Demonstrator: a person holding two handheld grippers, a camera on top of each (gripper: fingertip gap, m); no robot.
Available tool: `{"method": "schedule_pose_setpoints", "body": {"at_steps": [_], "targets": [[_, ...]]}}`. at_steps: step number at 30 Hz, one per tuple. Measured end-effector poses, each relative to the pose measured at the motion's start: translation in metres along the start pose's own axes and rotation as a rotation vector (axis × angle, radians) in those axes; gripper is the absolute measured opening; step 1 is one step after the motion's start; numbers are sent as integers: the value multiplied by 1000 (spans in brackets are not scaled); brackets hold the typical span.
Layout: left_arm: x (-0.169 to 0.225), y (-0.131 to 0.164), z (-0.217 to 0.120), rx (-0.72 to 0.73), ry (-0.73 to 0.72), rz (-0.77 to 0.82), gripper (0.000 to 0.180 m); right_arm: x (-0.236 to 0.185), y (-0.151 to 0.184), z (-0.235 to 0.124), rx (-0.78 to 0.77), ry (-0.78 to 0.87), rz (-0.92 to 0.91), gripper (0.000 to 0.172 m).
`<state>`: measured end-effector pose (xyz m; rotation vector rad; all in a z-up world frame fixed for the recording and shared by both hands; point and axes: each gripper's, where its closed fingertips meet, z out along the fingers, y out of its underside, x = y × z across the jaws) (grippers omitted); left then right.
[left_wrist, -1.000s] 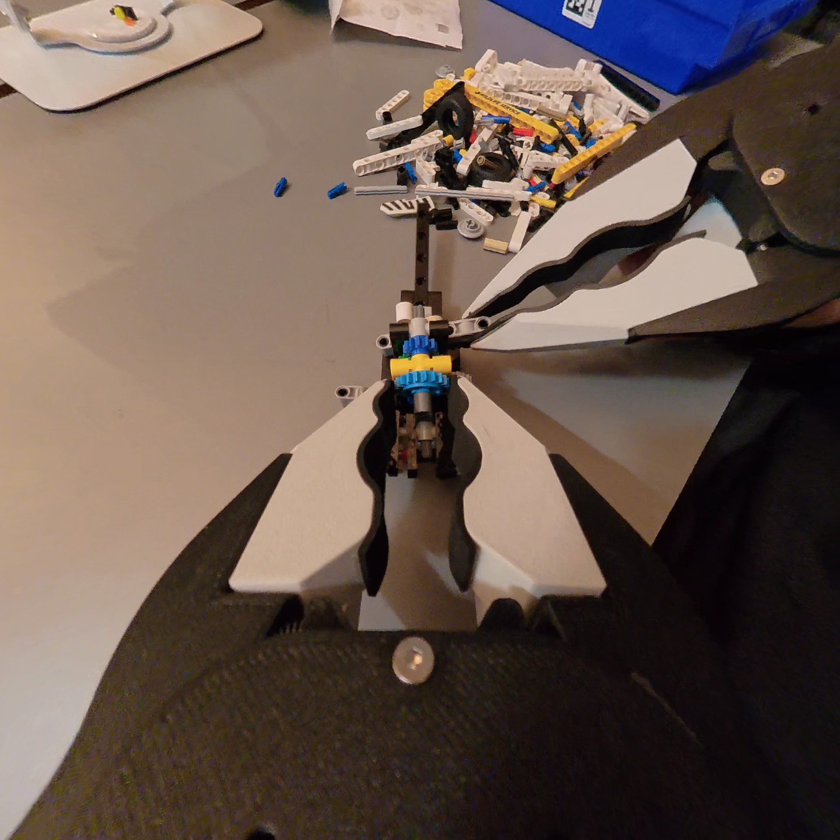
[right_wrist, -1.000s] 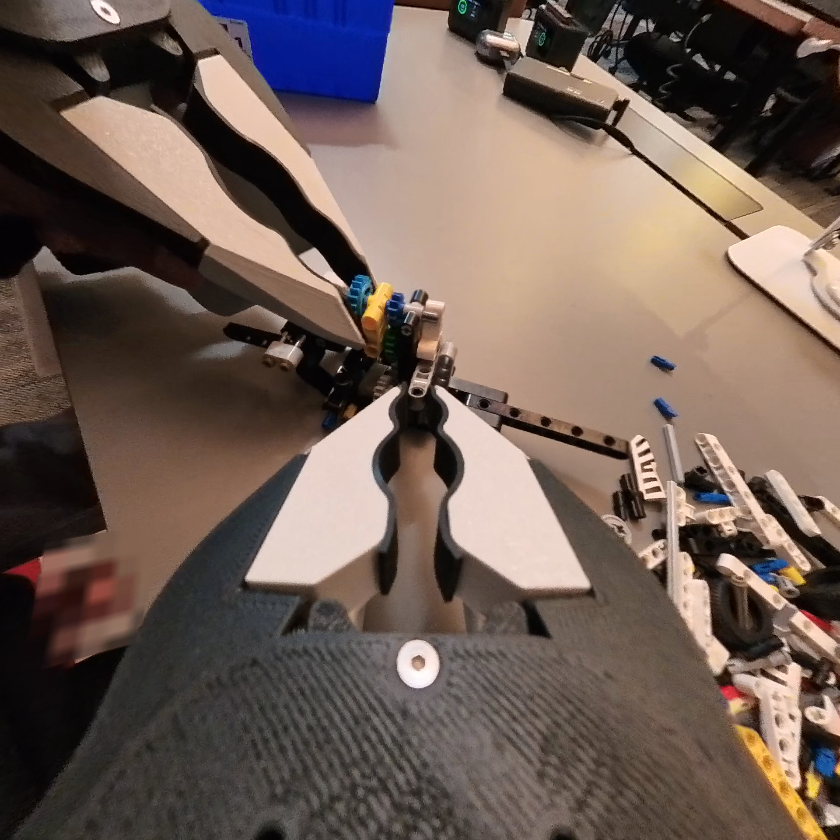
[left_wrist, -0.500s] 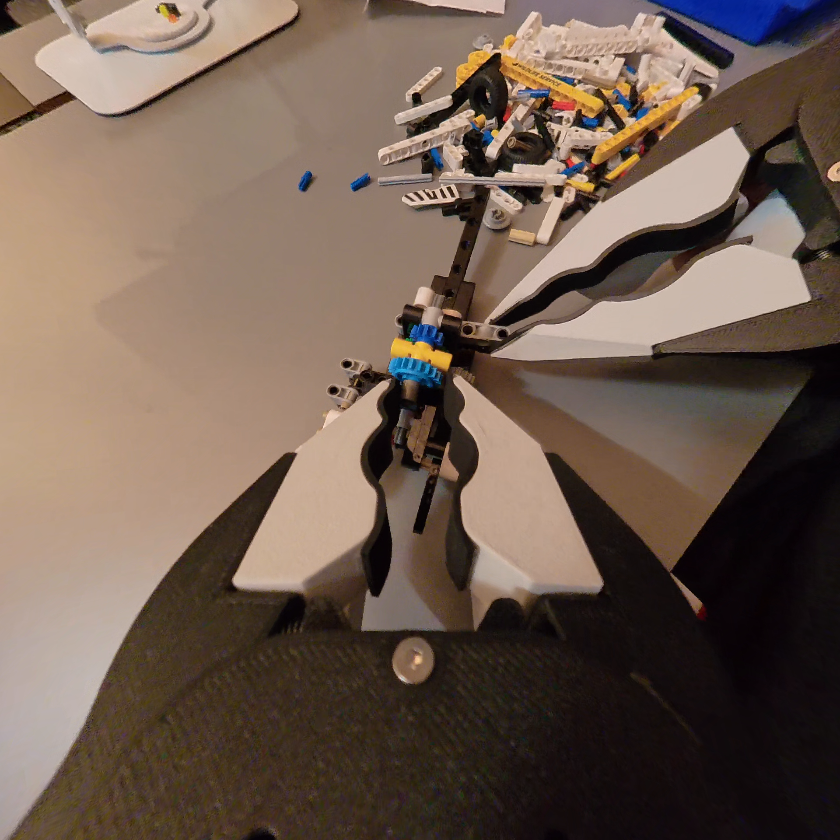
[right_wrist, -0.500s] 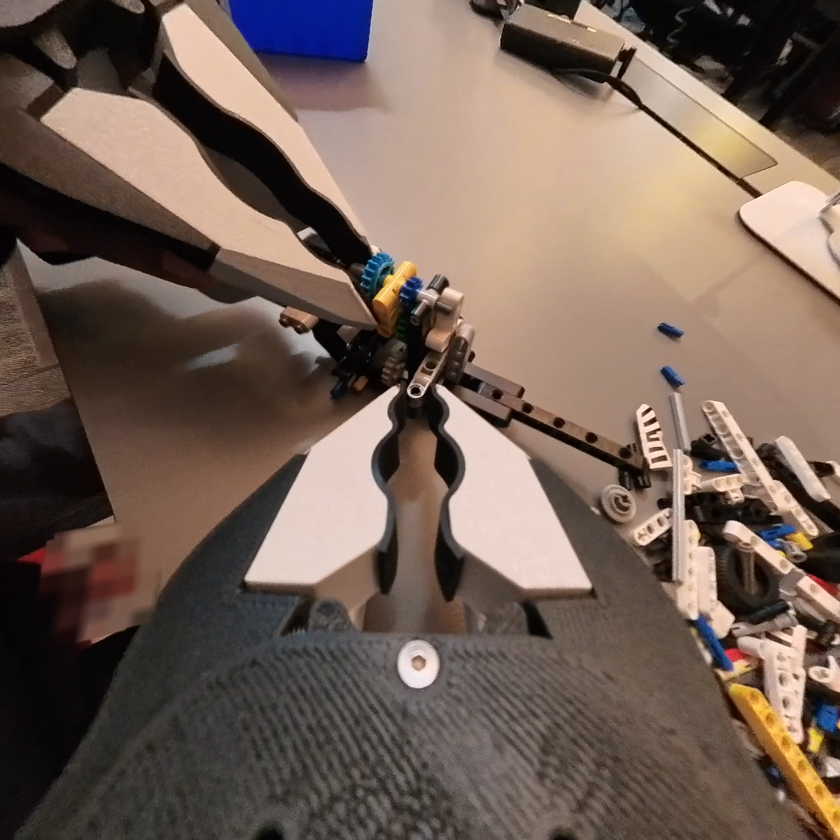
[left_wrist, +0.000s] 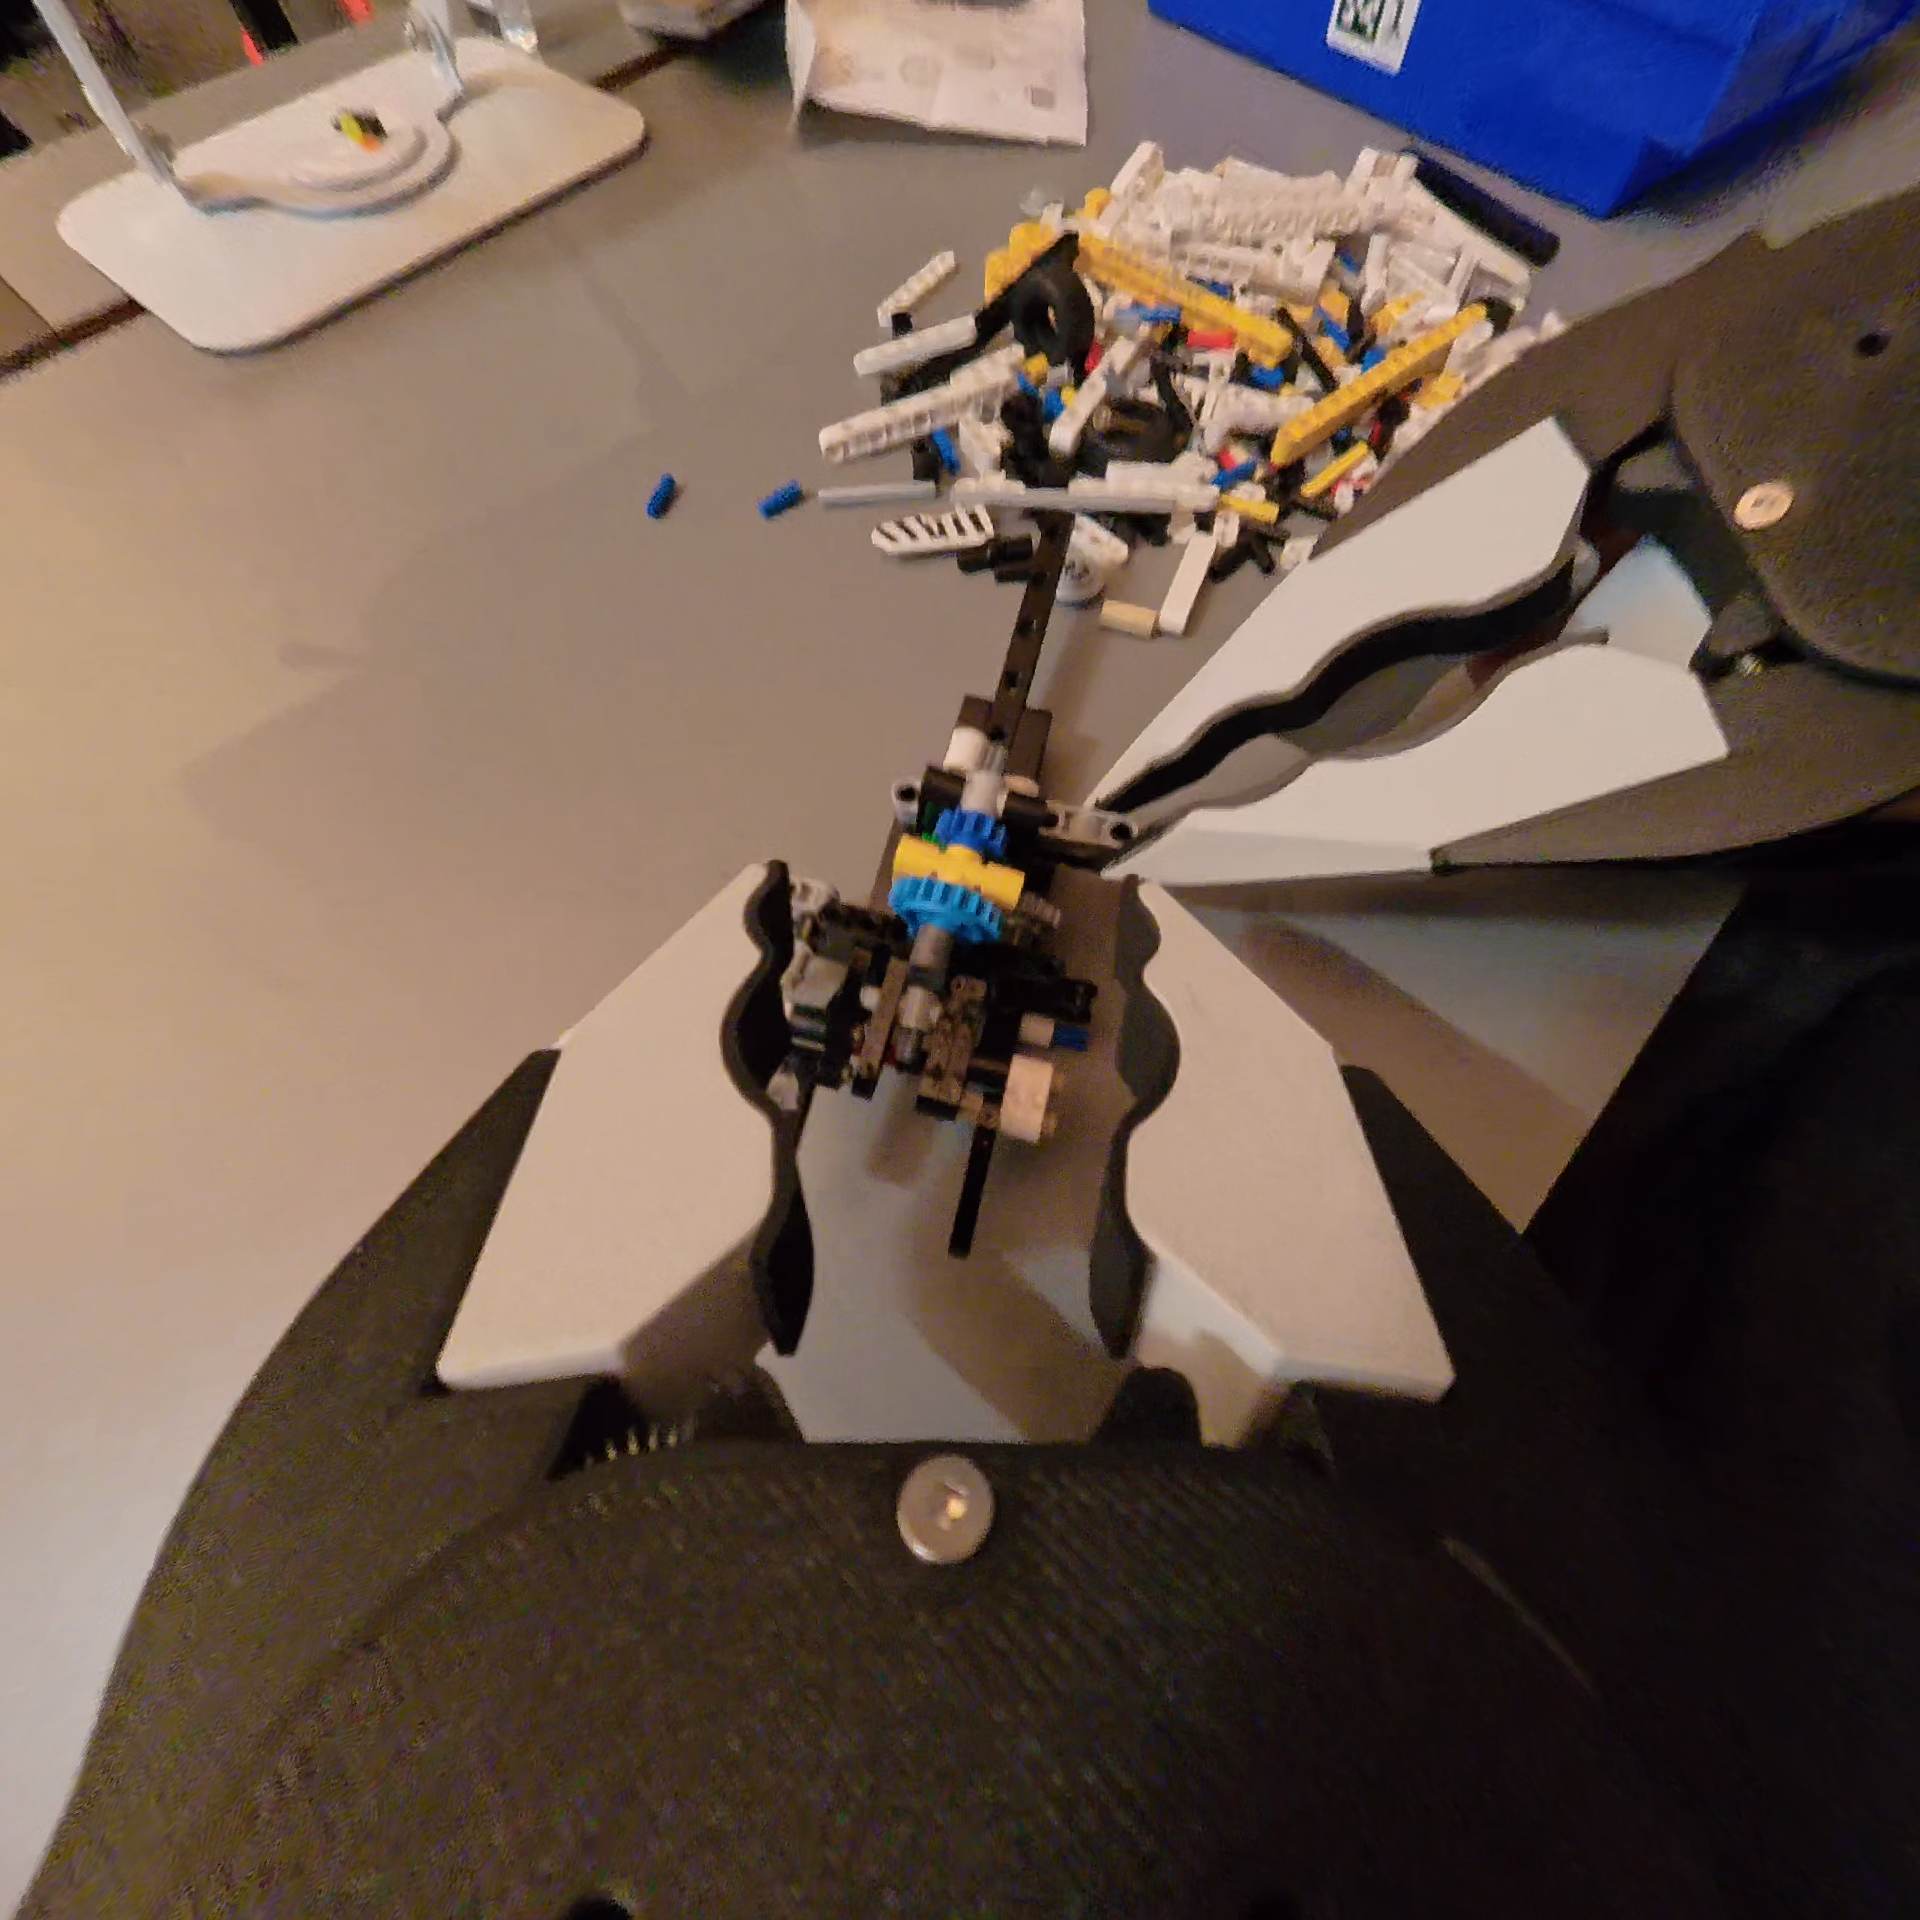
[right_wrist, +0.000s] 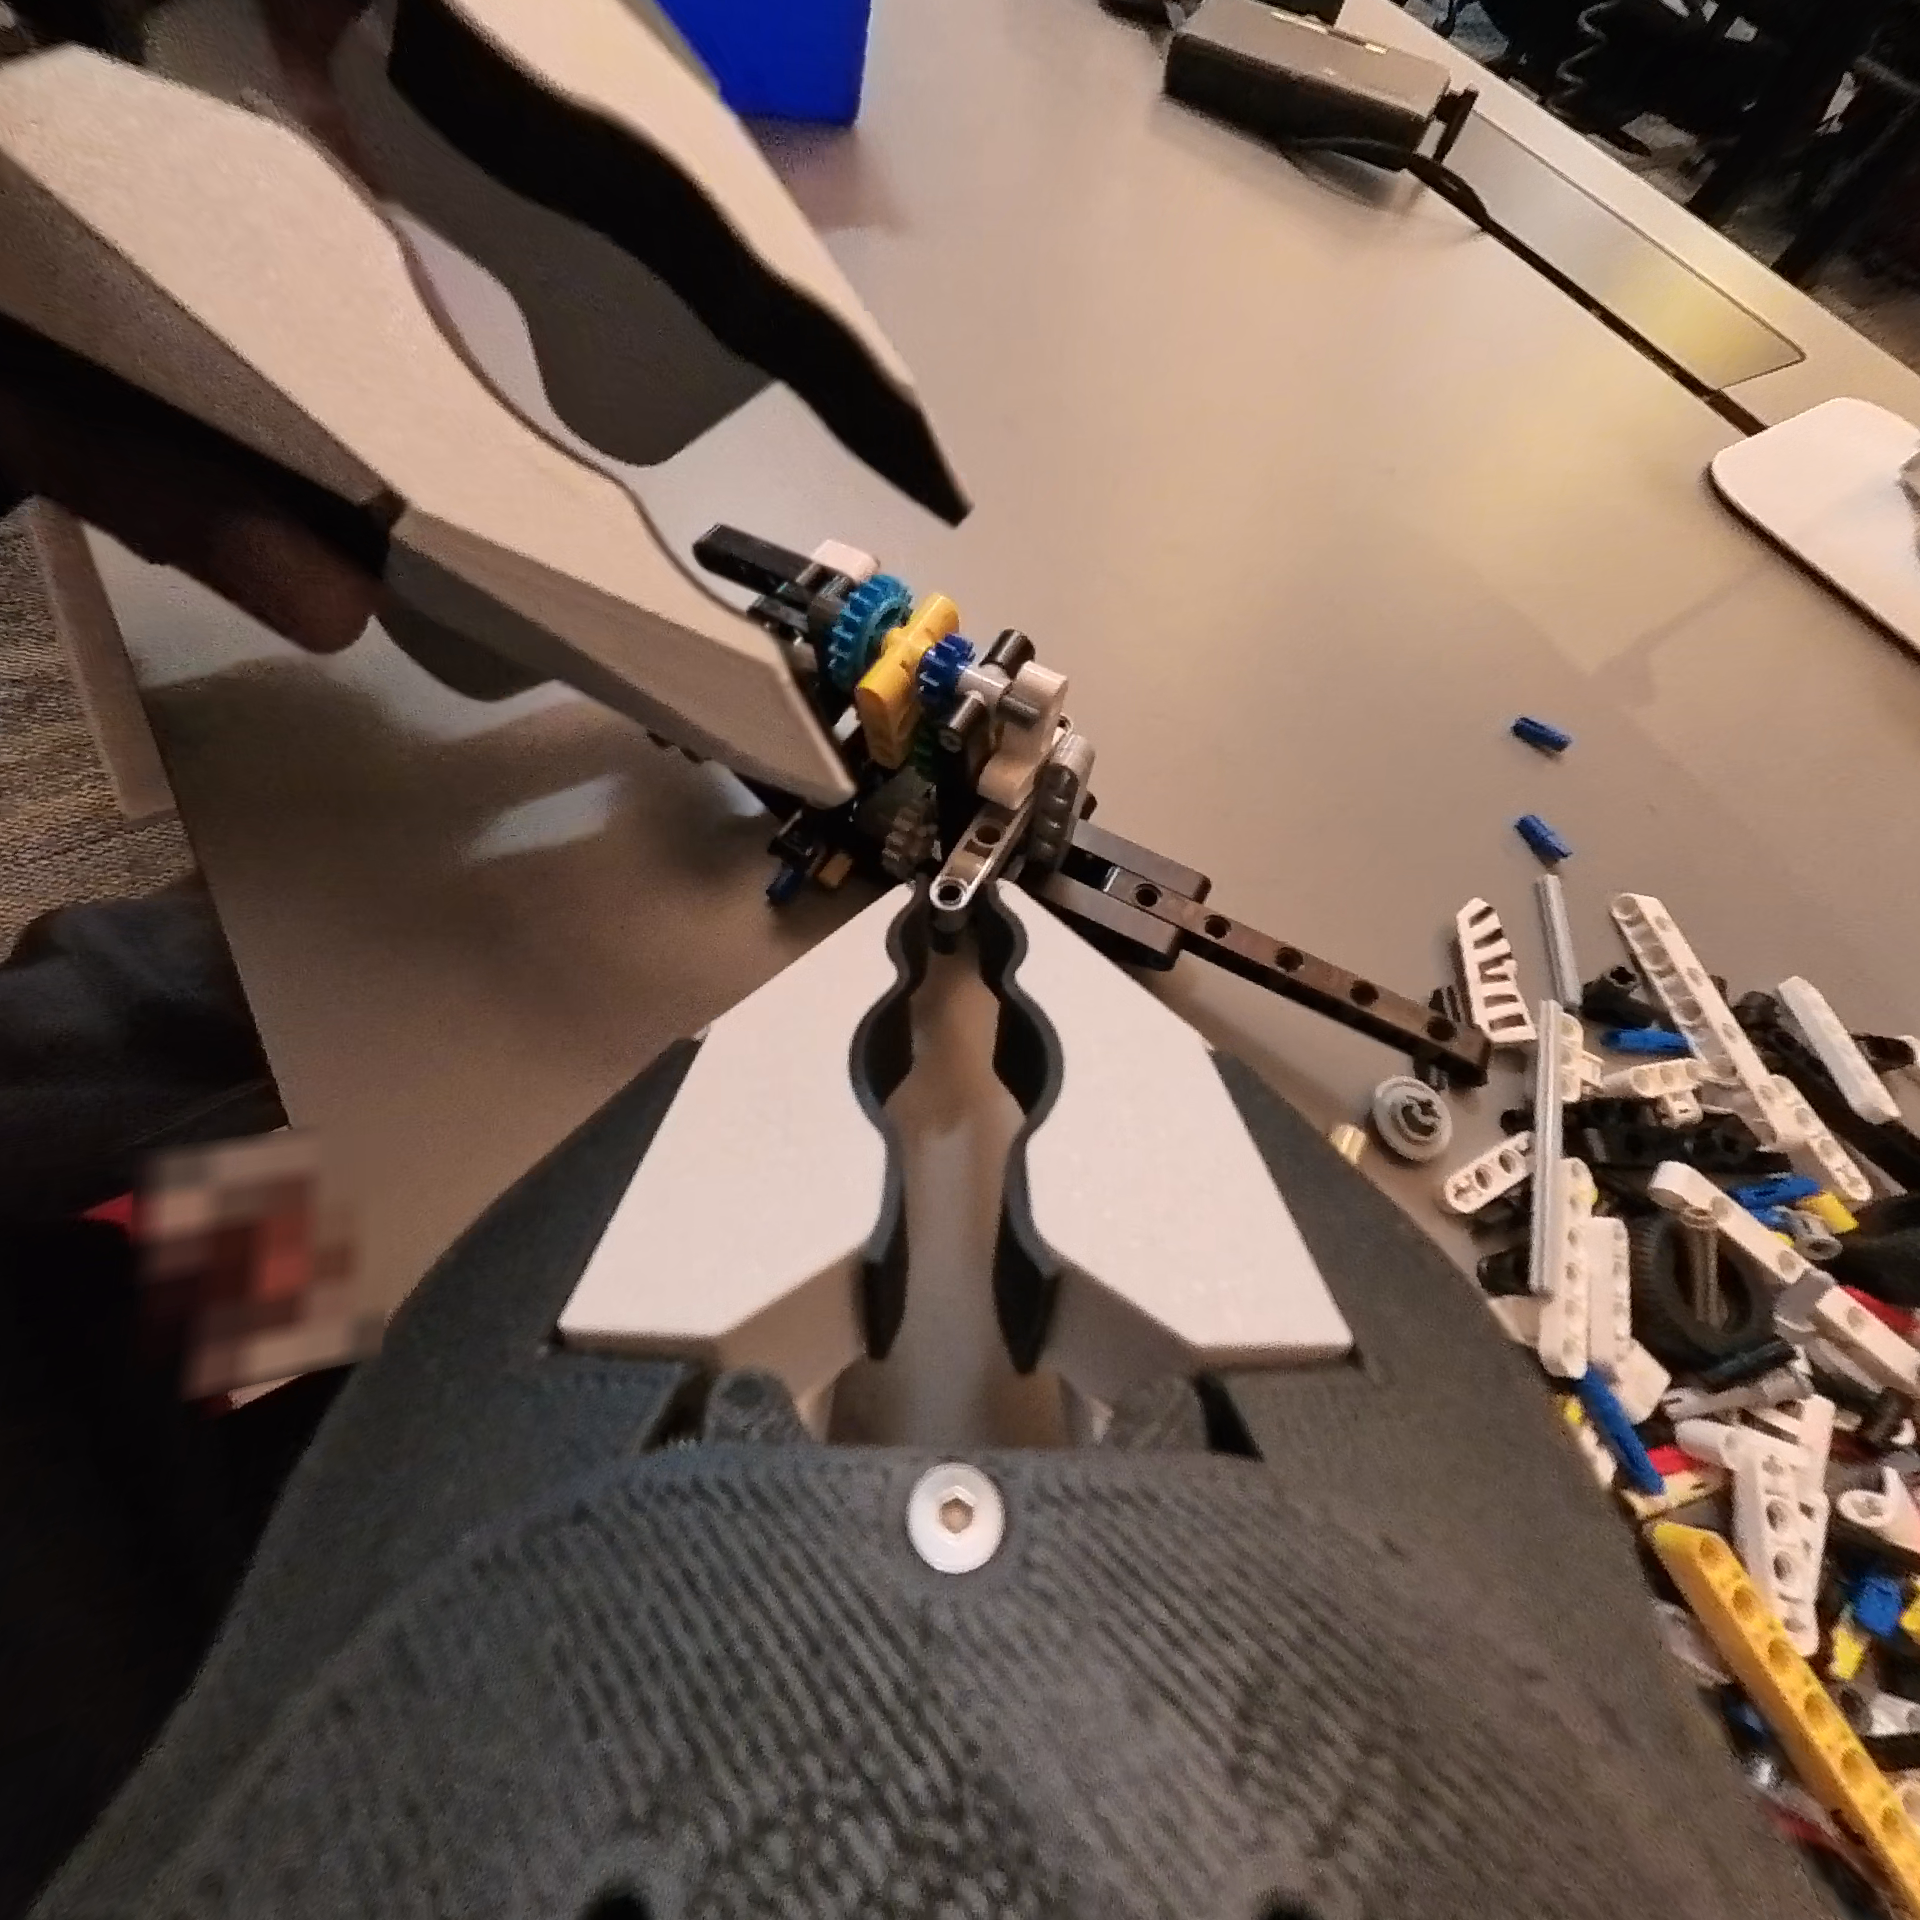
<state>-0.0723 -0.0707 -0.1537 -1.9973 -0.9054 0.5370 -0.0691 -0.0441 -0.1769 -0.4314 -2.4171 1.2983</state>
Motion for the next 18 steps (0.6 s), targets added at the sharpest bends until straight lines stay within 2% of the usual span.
{"method": "schedule_pose_setpoints", "body": {"at_steps": [3, 8, 10, 12, 18], "targets": [[-2, -9, 5, -3, -9, 66, 57, -1, -1, 0, 1, -4, -25, 7], [2, -3, 20, -136, 41, 204, 49, -3, -2, 0, 13, -36, -36, 7], [3, -1, 23, -168, 56, 233, 36, -3, -2, 0, 18, -51, -32, 7], [6, 0, 23, -182, 94, 223, 24, -3, -2, 0, 21, -62, -26, 7], [1, 1, 21, -153, 43, 129, 24, 1, -2, -1, 29, -65, -4, 7]]}}
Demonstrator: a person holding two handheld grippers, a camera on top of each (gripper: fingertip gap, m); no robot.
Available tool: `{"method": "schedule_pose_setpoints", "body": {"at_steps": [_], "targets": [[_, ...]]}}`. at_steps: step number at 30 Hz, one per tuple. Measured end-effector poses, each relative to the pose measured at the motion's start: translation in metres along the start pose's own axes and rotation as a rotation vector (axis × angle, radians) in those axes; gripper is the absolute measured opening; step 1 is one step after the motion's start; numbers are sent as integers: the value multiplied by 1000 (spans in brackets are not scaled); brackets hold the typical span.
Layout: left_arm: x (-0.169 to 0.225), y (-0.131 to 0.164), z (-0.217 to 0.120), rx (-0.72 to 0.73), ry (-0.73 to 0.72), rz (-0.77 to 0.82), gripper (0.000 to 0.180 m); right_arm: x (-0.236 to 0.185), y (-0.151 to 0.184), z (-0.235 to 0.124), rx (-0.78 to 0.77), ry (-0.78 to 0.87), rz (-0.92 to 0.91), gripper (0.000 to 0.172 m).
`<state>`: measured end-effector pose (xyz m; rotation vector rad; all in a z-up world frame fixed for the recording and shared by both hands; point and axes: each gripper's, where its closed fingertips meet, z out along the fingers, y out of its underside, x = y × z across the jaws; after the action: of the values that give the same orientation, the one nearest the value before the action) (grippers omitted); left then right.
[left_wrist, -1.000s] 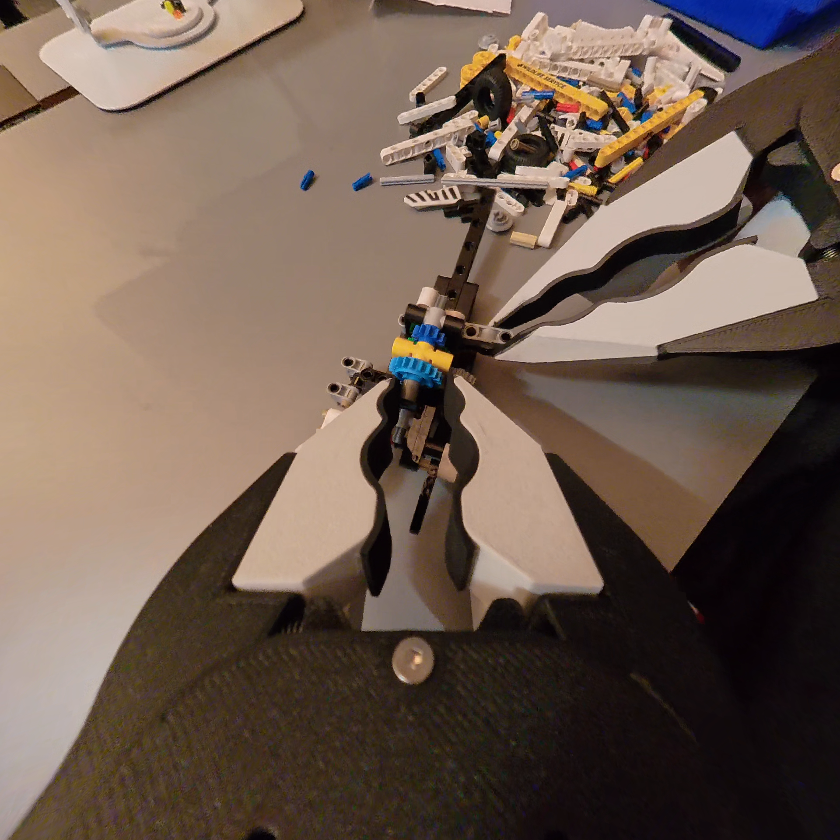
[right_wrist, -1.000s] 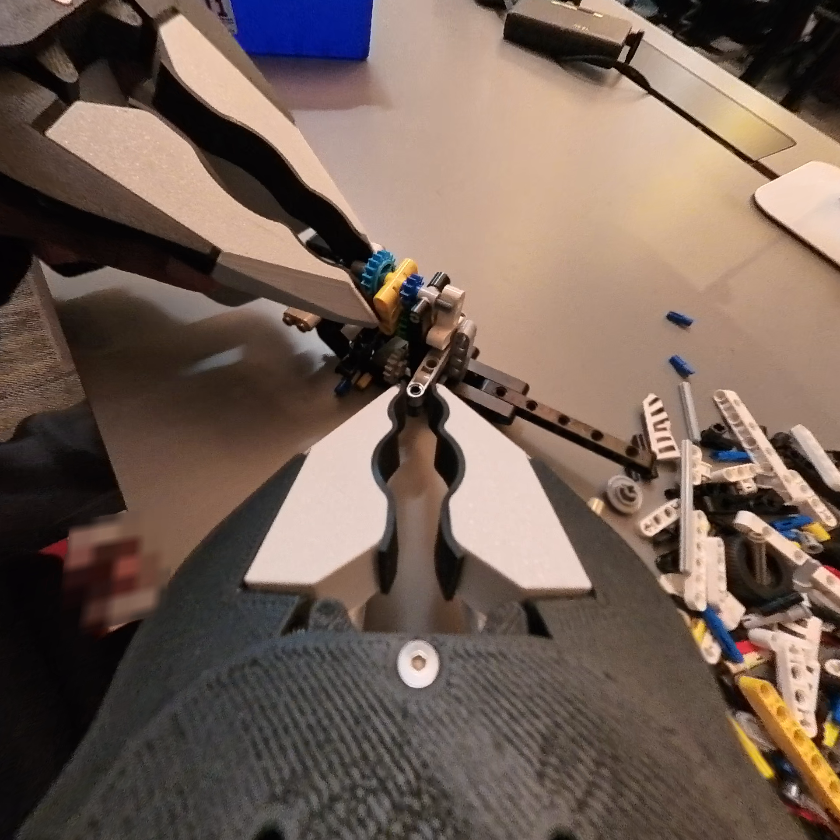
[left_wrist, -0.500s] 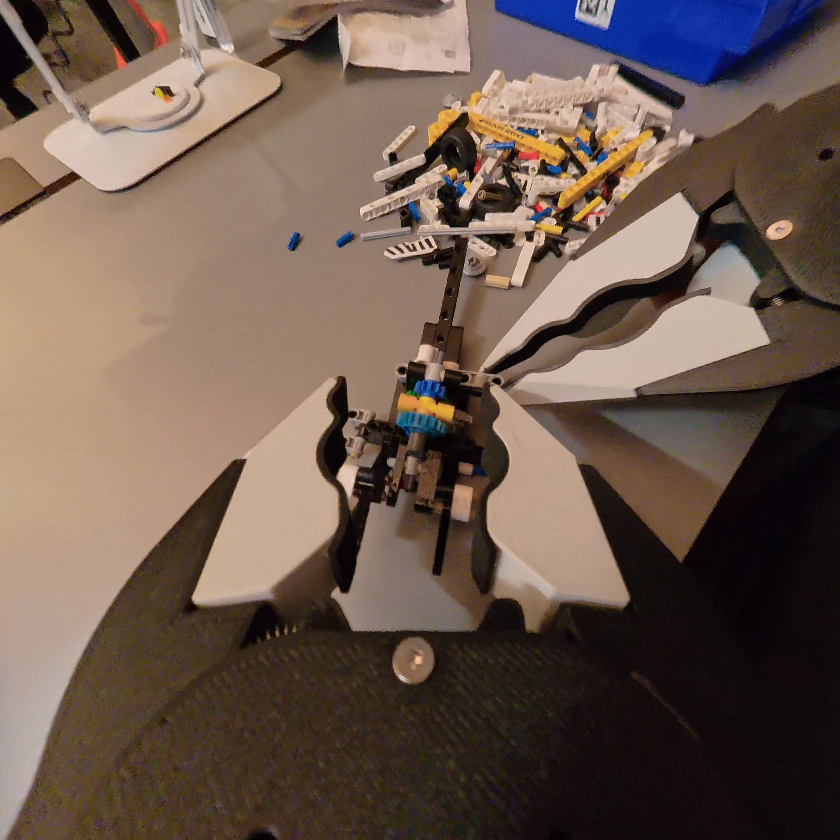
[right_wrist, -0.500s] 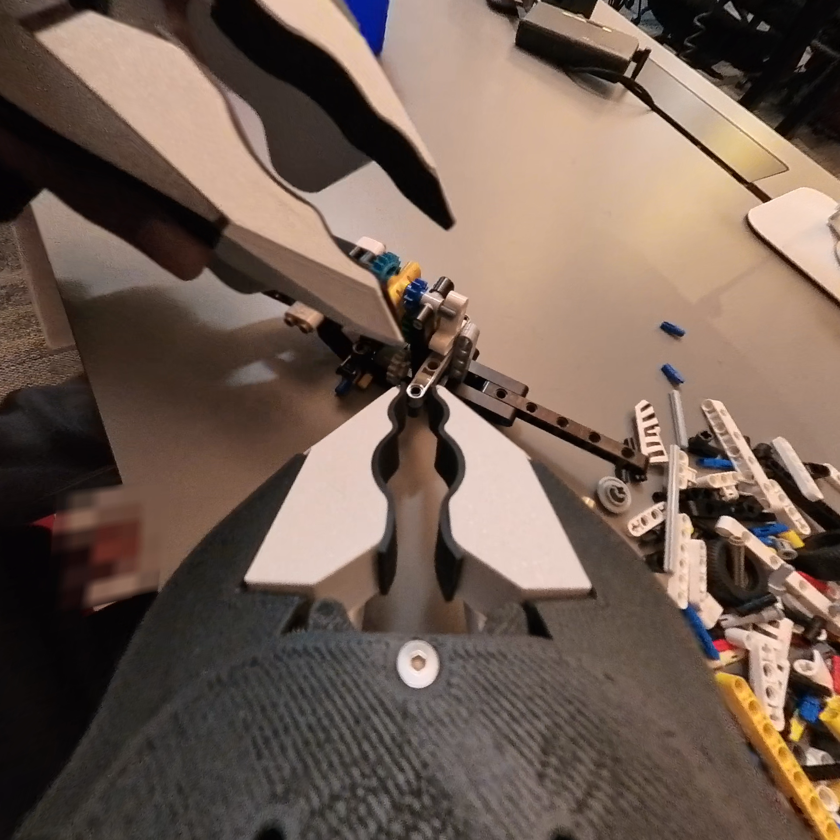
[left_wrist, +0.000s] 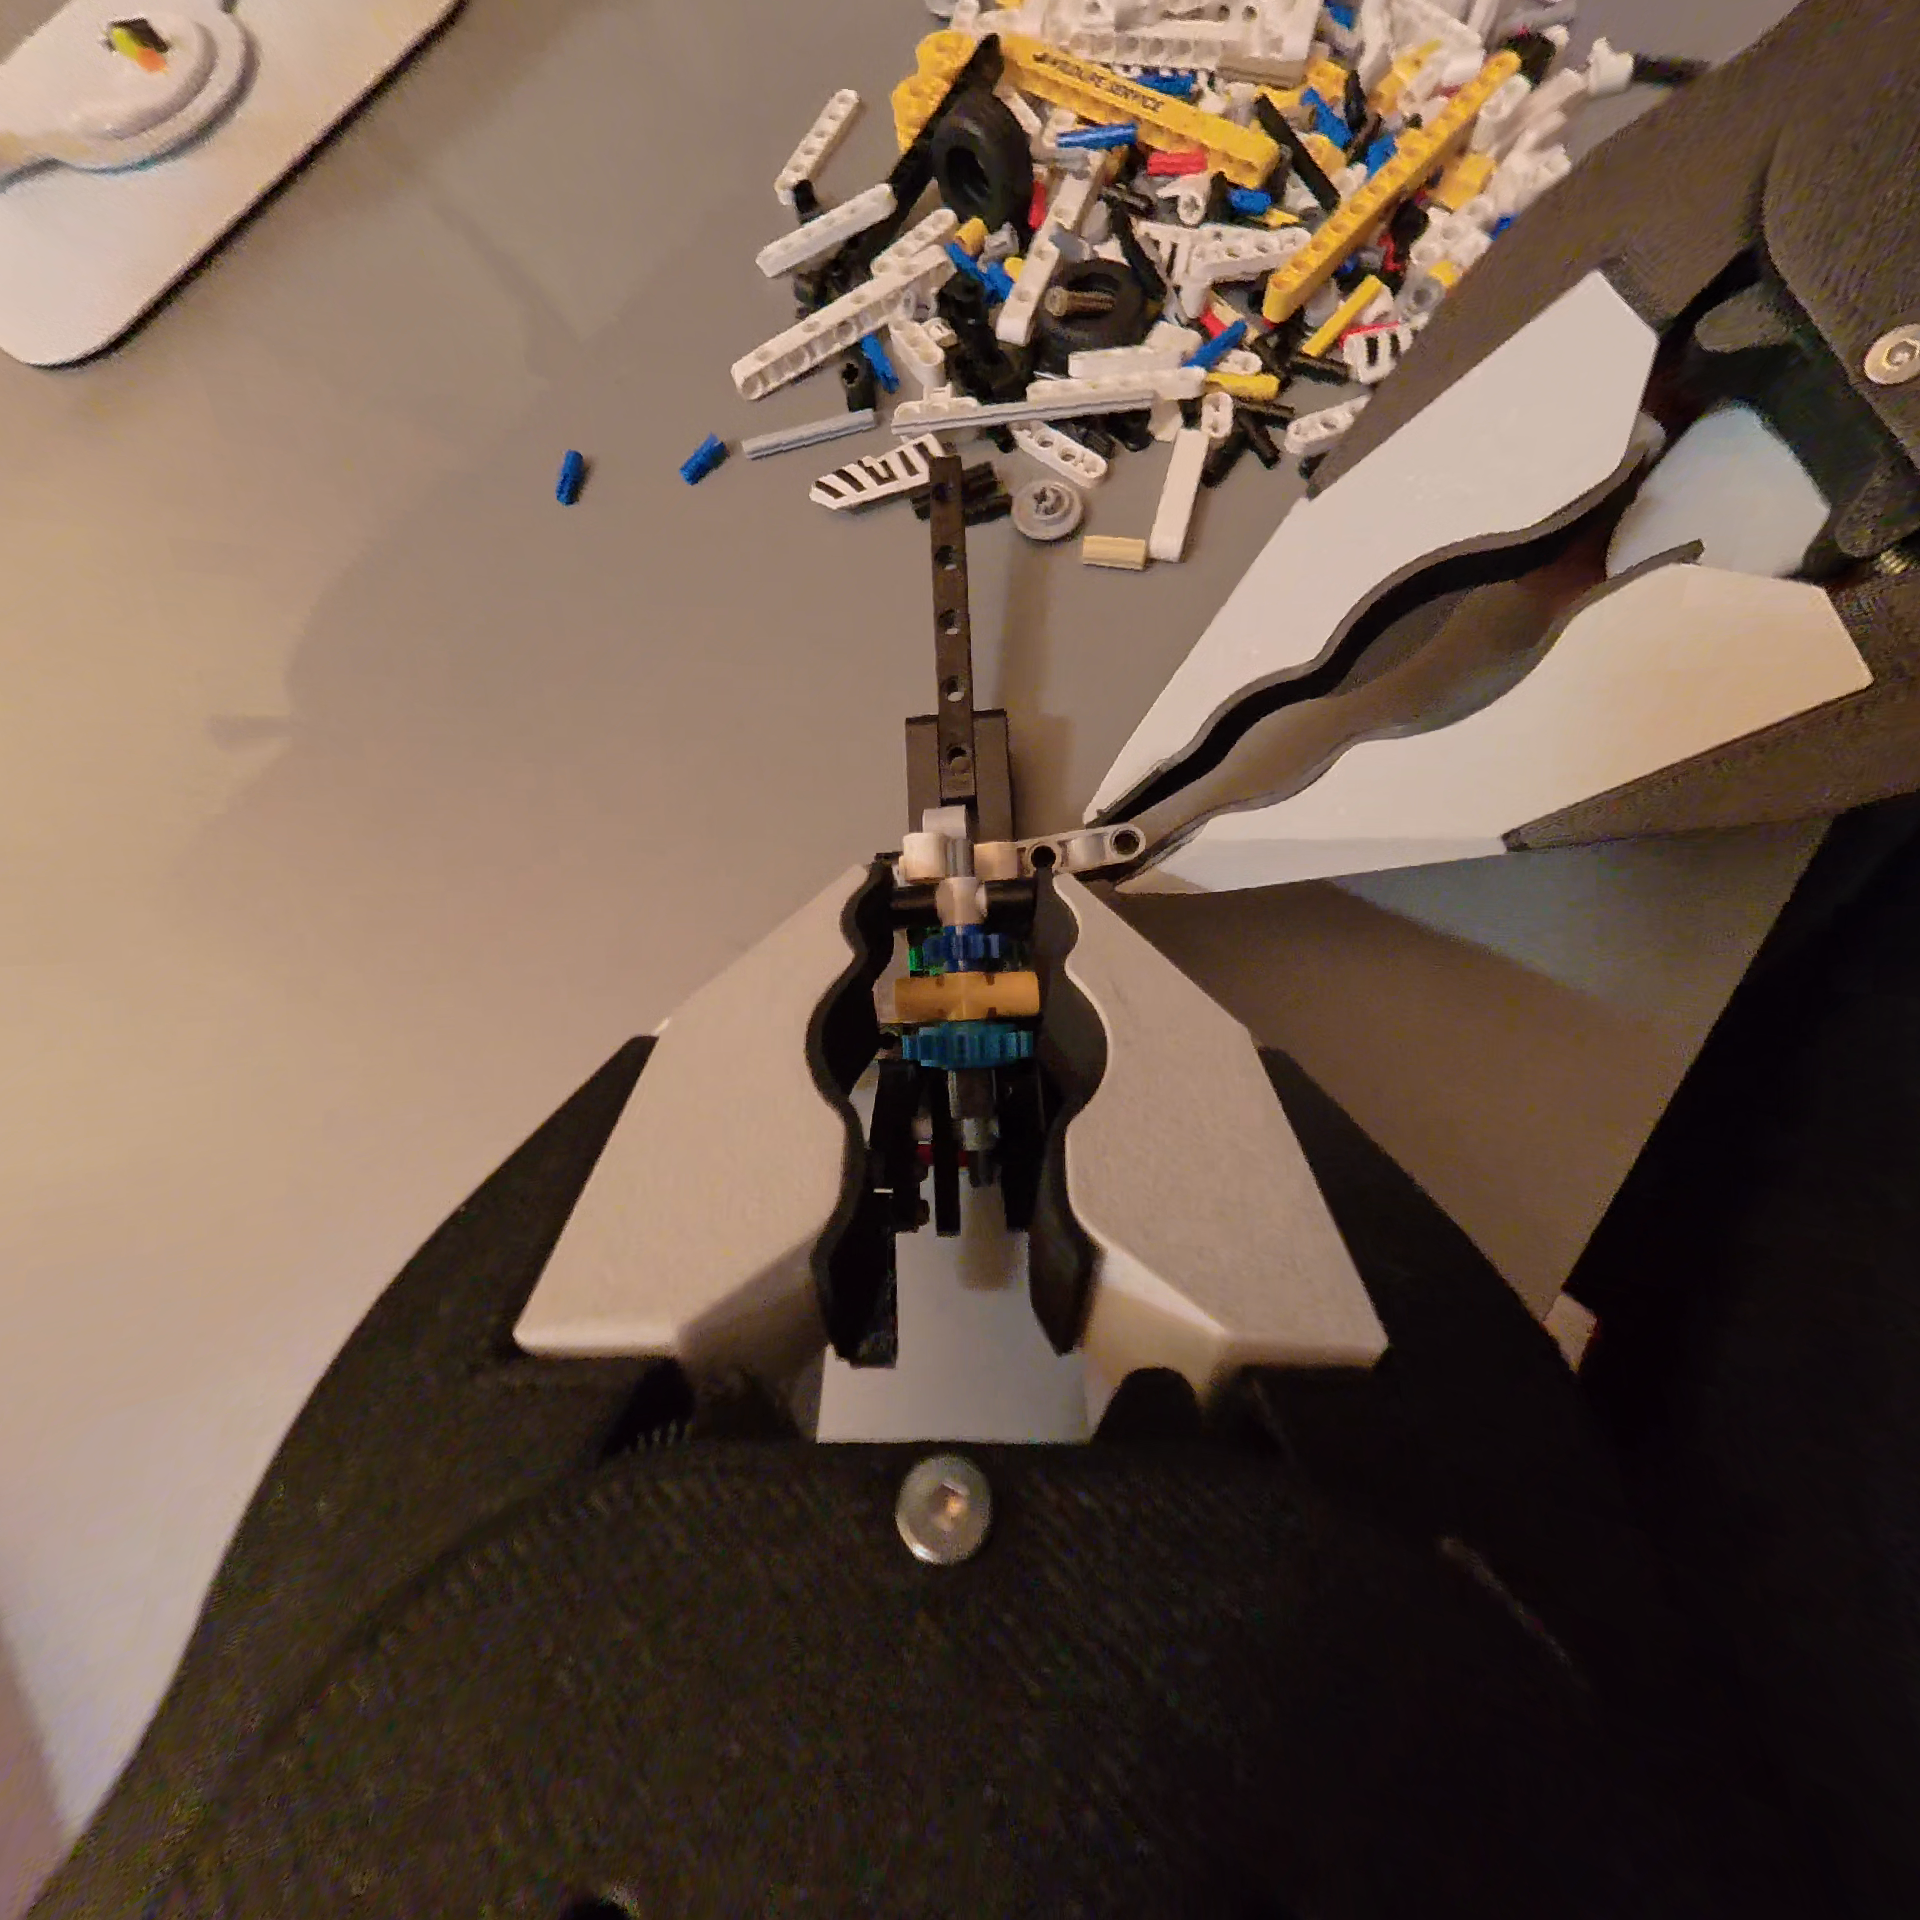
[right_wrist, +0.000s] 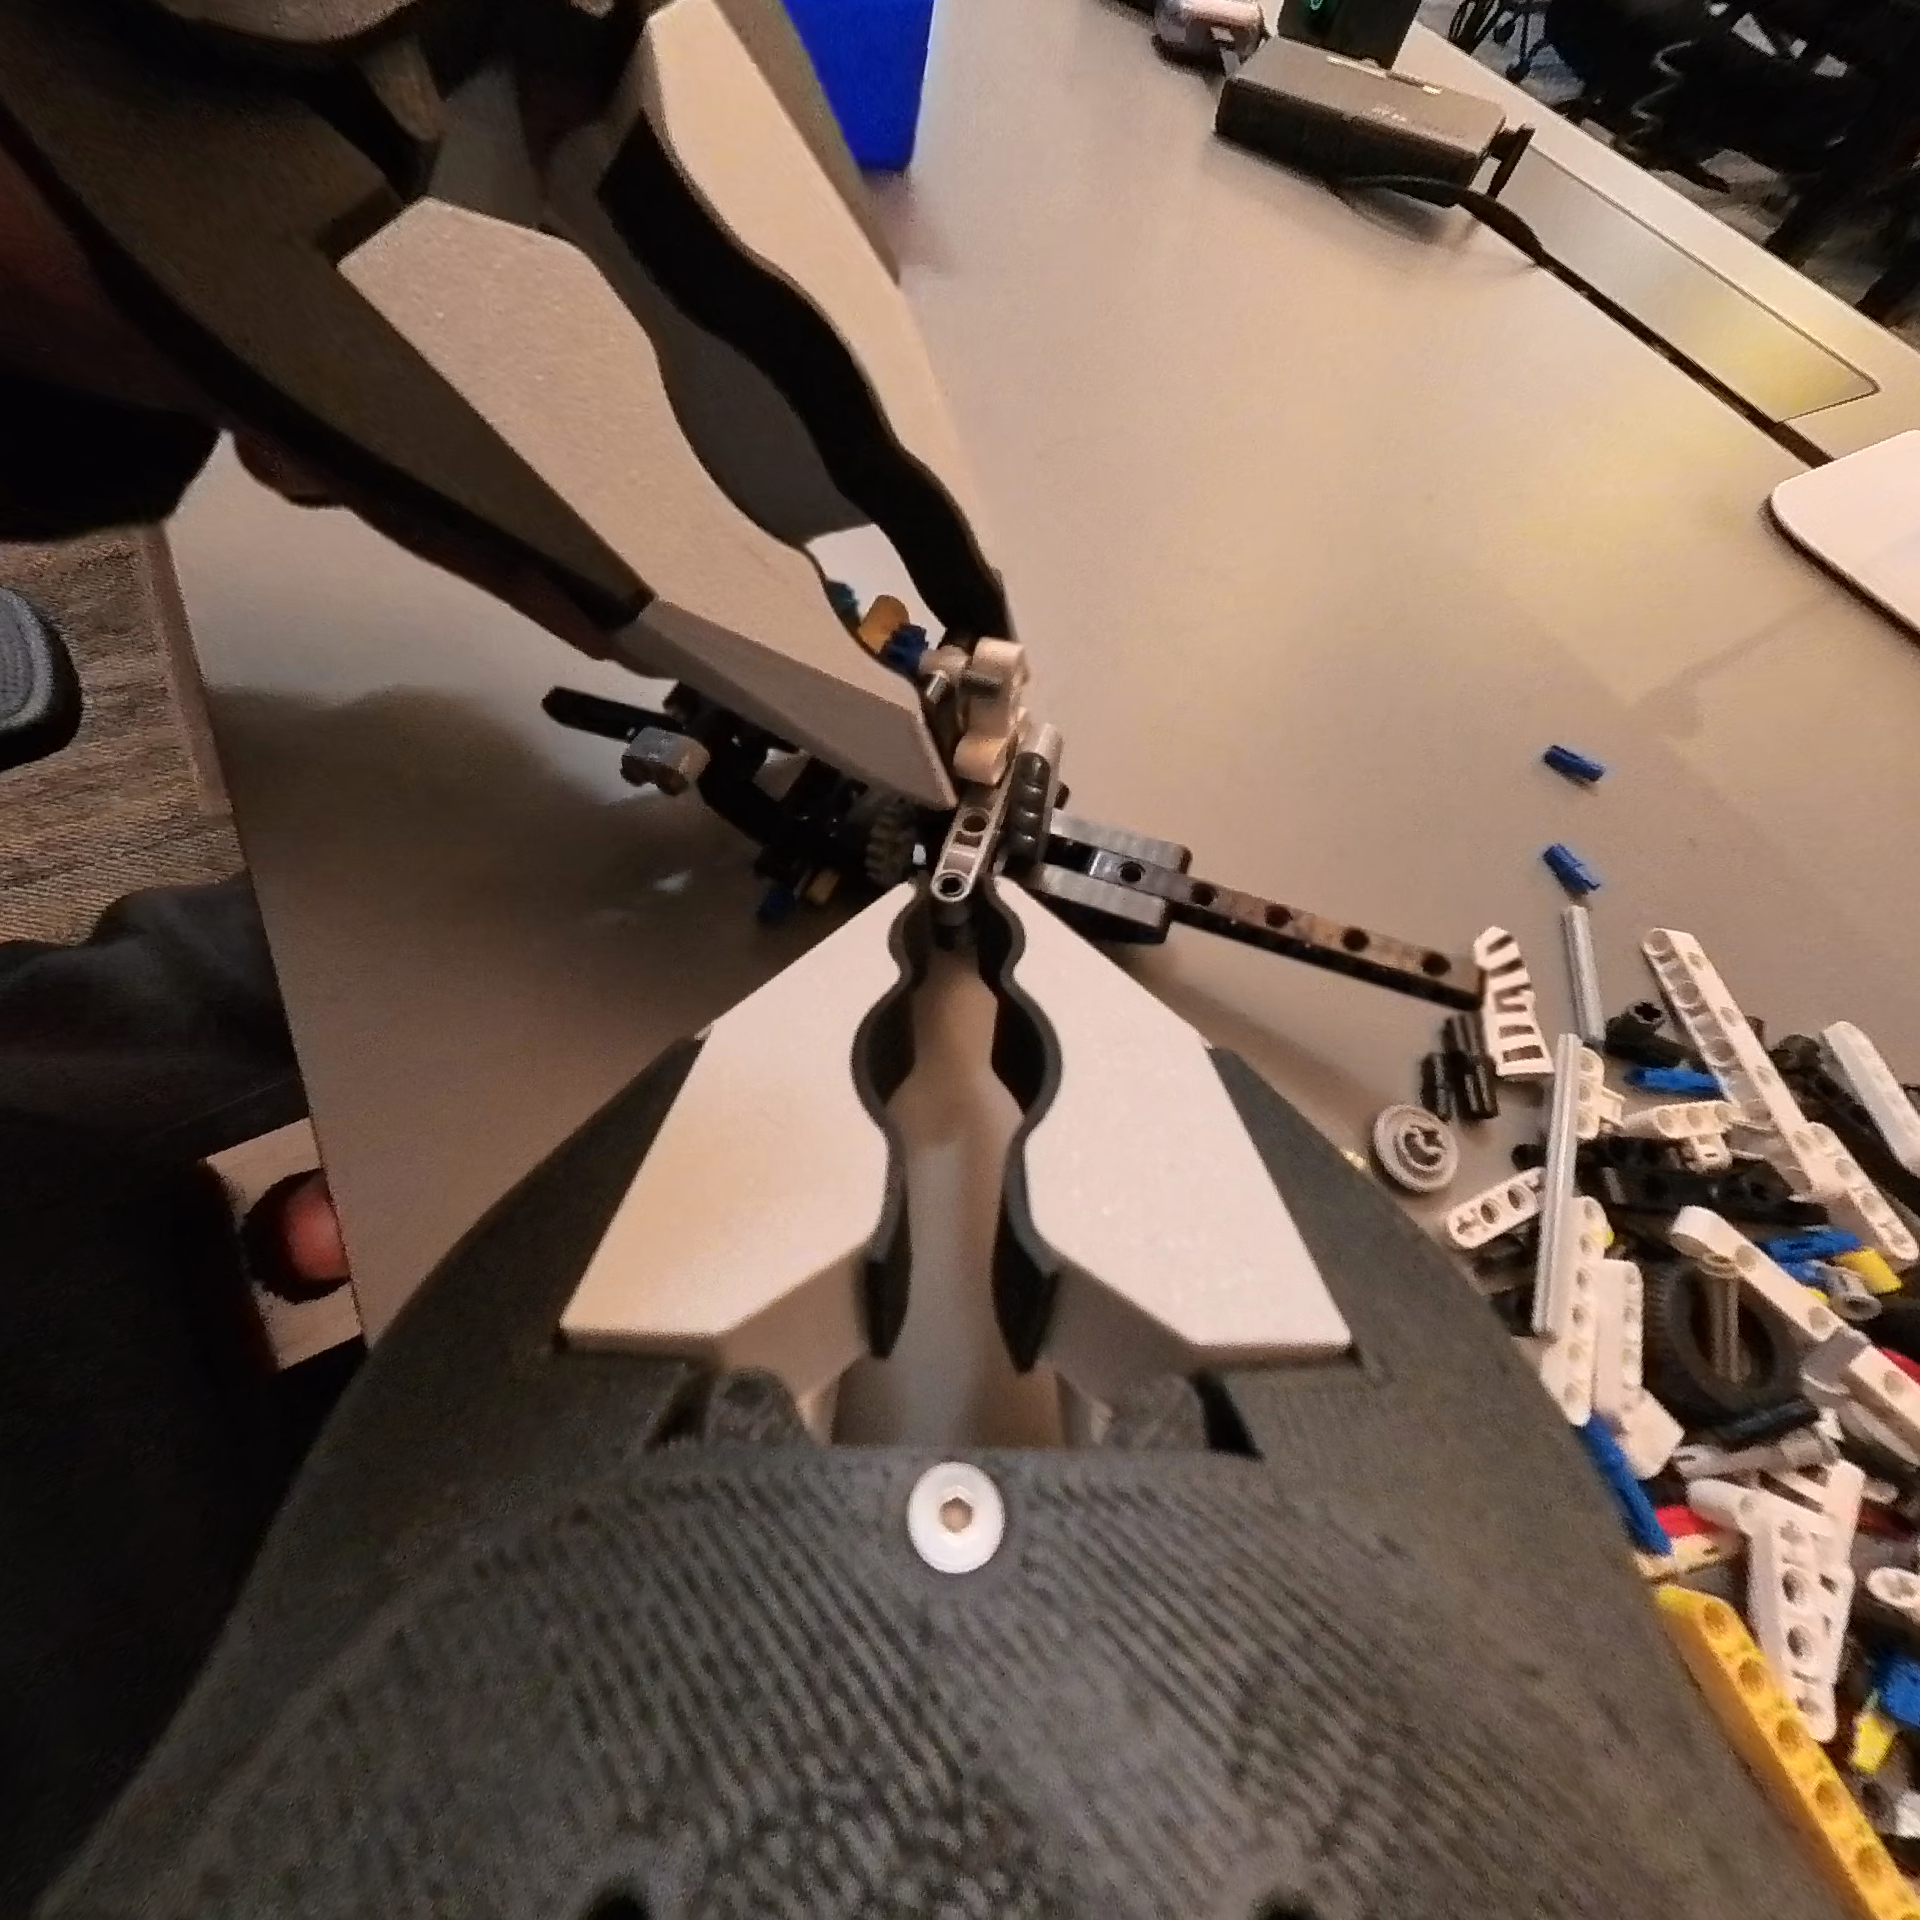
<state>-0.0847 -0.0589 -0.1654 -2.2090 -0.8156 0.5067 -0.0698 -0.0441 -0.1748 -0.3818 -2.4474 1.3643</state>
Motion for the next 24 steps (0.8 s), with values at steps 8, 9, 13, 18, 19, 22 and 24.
{"method": "schedule_pose_setpoints", "body": {"at_steps": [8, 9, 13, 18, 19, 22, 24], "targets": [[-4, 1, 0, 18, -132, -34, 25, -1, 3, 0, -22, 8, -12, 6], [-4, 1, 0, 18, -143, -28, 25, -1, 3, -1, -22, 8, -8, 6], [-3, 1, 0, 13, -178, 5, 26, -1, 4, -4, -23, 26, -11, 5], [-68, 29, -22, -84, -490, 35, 26, -3, 17, -23, -40, -6, 51, 0], [-60, 27, -23, -12, -325, -130, 24, 6, 22, -29, -46, 41, 39, 0], [-52, 29, -24, 20, -249, -171, 25, 17, 17, -37, 16, 69, 55, 0], [-48, 25, -21, 26, -249, -167, 24, 18, 1, -32, 90, 68, 43, 3]]}}
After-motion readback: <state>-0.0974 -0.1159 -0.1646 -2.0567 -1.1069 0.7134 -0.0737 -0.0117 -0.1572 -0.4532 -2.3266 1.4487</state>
